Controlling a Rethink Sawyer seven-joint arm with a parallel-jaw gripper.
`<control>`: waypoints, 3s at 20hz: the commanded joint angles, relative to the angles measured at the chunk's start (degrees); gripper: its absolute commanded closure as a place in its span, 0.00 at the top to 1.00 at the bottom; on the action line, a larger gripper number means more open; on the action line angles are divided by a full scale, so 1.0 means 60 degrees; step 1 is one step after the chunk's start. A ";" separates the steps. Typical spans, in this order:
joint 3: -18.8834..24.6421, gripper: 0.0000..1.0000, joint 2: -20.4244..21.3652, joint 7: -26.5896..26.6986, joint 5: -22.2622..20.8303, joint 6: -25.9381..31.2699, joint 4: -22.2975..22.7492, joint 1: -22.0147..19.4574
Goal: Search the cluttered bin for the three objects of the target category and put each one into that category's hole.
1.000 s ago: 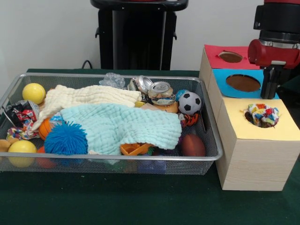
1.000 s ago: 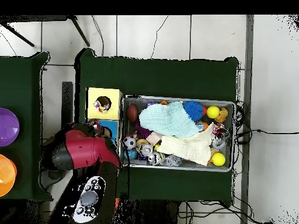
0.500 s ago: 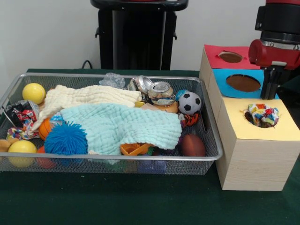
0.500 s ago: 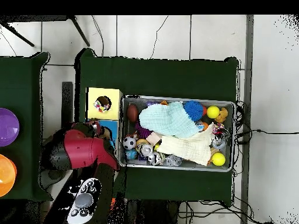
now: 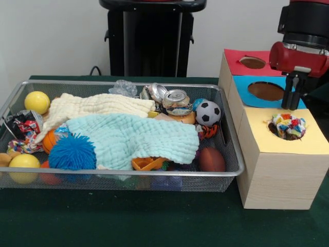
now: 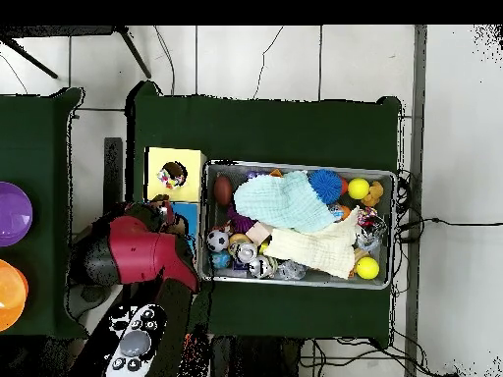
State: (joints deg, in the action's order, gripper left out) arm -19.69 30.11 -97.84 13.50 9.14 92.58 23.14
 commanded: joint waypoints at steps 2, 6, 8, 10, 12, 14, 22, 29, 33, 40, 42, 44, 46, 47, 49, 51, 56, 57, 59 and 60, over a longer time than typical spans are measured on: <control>-0.0282 0.00 -0.0432 -0.2565 0.0776 -0.1007 -0.0496 -0.0097; -0.0435 0.00 -0.0484 -0.2469 0.1066 -0.0847 -0.0635 -0.0004; -0.0516 0.00 -0.0539 -0.2441 0.1199 -0.0788 -0.0713 0.0061; -0.0560 0.00 -0.0605 -0.2447 0.1311 -0.0850 -0.0731 0.0130; -0.0591 0.00 -0.0741 -0.2422 0.1384 -0.0939 -0.0755 0.0186; -0.0544 0.00 -0.0892 -0.2338 0.1373 -0.1039 -0.0707 0.0179; -0.0338 0.00 -0.1272 -0.1994 0.1194 -0.1061 -0.0615 0.0077; -0.0128 0.00 -0.1445 -0.1940 0.1094 -0.1138 -0.0552 -0.0004; 0.0505 0.00 -0.1623 -0.2054 0.1081 -0.1336 -0.0361 -0.0204; 0.0661 0.00 -0.2337 -0.2237 0.1361 -0.1543 -0.0530 -0.0091; 0.0769 0.00 -0.2473 -0.2250 0.1428 -0.1550 -0.0567 -0.0142; 0.0753 0.00 -0.2643 -0.2267 0.1534 -0.1603 -0.0643 -0.0102; 0.0600 0.00 -0.2860 -0.2238 0.1658 -0.1569 -0.0774 0.0026; 0.0591 0.00 -0.2899 -0.2216 0.1677 -0.1577 -0.0790 0.0038; 0.0493 0.00 -0.2979 -0.2186 0.1761 -0.1544 -0.0838 0.0110; 0.0456 0.00 -0.2976 -0.2155 0.1811 -0.1547 -0.0808 0.0140; 0.0091 0.00 -0.3083 -0.2087 0.2027 -0.1473 -0.0897 0.0397; 0.0096 0.00 -0.3038 -0.2066 0.2028 -0.1466 -0.0871 0.0401; 0.0177 0.00 -0.2826 -0.2024 0.1983 -0.1452 -0.0750 0.0369; 0.0230 0.00 -0.2681 -0.2004 0.1938 -0.1428 -0.0662 0.0337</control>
State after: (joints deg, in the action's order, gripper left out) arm -24.16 17.88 -97.85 23.94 -2.25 86.66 25.02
